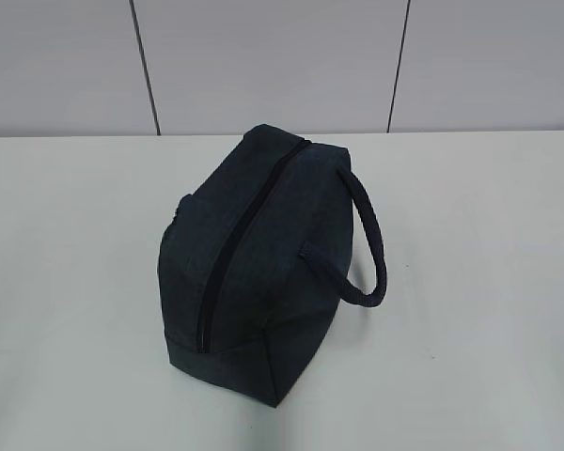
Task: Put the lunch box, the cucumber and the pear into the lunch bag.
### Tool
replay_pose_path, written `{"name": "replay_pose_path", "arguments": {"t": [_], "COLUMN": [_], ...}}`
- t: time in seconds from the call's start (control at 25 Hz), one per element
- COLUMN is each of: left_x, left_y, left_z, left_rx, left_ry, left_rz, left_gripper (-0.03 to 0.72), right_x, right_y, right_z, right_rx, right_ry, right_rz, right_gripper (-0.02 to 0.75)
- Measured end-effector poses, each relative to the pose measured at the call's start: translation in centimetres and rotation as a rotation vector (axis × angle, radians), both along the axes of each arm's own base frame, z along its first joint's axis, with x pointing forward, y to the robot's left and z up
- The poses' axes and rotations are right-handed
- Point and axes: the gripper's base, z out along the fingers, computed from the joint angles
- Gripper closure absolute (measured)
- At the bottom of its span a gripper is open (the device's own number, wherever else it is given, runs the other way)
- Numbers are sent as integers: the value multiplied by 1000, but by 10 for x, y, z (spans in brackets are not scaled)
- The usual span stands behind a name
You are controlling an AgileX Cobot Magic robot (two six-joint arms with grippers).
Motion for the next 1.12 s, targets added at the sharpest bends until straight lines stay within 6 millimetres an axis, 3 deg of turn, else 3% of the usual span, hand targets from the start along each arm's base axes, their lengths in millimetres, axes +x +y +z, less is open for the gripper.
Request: {"name": "replay_pose_path", "arguments": {"t": [1.12], "left_x": [0], "left_y": [0], "left_z": [0], "left_rx": [0], "left_ry": [0], "left_rz": [0], "left_gripper": [223], "right_x": [0], "right_y": [0], "right_z": [0], "right_rx": [0], "right_ry": [0], "right_rz": [0], "right_gripper": [281]}}
